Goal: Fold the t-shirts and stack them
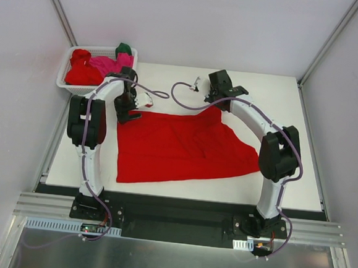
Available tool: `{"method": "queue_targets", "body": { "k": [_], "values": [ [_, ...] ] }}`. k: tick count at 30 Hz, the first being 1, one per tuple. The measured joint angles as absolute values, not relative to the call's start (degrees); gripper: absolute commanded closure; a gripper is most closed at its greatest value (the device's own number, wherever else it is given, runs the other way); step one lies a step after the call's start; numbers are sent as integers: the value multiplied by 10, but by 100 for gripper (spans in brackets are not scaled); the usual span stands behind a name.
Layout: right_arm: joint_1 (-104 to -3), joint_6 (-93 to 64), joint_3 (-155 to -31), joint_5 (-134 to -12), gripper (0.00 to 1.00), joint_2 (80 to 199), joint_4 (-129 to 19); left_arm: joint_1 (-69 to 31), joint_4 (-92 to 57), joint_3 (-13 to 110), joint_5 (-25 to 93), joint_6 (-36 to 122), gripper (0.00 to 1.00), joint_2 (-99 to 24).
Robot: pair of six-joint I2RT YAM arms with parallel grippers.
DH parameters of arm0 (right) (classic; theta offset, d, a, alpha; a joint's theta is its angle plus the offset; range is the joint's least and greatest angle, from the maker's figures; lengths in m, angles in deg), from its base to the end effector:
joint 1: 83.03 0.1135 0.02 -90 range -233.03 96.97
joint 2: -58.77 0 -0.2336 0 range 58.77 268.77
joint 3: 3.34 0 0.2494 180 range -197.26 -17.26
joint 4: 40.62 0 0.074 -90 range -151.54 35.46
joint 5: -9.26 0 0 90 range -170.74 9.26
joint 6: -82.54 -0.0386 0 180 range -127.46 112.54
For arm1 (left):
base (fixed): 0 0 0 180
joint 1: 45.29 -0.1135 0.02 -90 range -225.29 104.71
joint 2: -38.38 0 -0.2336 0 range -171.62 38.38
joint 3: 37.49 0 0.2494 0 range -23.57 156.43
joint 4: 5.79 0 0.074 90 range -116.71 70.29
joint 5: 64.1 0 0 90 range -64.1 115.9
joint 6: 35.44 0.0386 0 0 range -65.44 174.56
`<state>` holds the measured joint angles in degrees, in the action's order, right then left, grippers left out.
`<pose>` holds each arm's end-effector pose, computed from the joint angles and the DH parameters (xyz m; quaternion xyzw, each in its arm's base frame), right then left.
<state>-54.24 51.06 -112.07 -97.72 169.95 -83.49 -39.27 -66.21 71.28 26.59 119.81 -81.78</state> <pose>0.3836 0.1980 0.2418 -0.5909 0.7006 -0.2284 0.3283 0.4147 -0.0442 0.1593 0.5761 0.8020 0.0729 0.1404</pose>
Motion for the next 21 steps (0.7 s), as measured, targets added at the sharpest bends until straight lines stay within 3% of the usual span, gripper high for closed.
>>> {"method": "queue_targets", "body": {
  "k": [21],
  "values": [
    [-542, 510, -1121, -979, 99, 1699, -849, -394, -724, 850, 262, 1226, 5, -904]
  ]
}}
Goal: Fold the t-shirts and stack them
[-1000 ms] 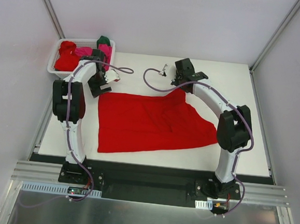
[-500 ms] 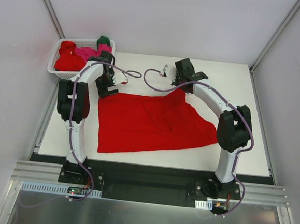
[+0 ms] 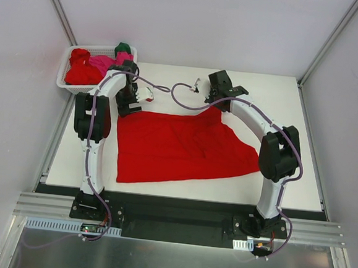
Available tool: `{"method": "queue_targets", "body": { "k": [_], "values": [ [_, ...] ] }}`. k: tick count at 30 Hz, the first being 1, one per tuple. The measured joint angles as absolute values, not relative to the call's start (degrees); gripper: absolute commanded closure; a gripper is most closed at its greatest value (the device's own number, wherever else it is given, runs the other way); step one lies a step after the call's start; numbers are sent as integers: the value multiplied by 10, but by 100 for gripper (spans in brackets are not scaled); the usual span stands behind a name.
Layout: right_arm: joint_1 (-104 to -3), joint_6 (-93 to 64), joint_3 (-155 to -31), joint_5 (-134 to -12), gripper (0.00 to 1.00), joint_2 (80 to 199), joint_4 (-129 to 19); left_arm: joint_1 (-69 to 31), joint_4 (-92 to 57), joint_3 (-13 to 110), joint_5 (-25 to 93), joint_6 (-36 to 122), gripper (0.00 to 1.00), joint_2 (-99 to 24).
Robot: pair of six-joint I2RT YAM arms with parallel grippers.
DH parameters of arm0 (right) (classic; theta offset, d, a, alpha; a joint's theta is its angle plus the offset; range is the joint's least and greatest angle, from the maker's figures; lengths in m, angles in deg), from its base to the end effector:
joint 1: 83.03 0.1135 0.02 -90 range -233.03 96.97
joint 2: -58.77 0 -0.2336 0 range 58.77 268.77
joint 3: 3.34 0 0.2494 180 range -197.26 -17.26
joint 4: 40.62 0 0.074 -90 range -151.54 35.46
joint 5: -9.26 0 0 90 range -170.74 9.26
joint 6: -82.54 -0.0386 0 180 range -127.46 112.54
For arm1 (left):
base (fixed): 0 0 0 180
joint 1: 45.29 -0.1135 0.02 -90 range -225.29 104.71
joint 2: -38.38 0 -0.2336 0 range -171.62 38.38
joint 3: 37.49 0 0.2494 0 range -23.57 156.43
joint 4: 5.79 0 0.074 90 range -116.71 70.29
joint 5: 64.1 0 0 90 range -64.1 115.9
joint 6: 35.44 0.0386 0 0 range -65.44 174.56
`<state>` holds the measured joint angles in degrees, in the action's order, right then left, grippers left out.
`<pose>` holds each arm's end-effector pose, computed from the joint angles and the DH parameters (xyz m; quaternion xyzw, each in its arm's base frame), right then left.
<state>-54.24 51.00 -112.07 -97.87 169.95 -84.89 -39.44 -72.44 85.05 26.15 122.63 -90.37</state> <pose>0.3820 0.1969 0.2399 -0.5944 0.7032 -0.2272 0.3171 0.4450 -0.0458 0.1611 0.5948 0.7899 0.0751 0.1287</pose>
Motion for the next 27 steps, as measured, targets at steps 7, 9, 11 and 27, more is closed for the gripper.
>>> {"method": "queue_targets", "body": {
  "k": [7, 9, 11, 27],
  "values": [
    [-542, 506, -1121, -979, 99, 1699, -850, -400, -728, 862, 258, 1232, 16, -910],
    [-542, 505, -1121, -978, 99, 1699, -850, -401, -727, 862, 257, 1233, 16, -911],
    [-542, 505, -1121, -978, 99, 1699, -852, -401, -728, 862, 255, 1234, 15, -911],
    [-538, 502, -1122, -978, 99, 1700, -853, -392, -718, 838, 202, 1251, 13, -906]
  ]
}}
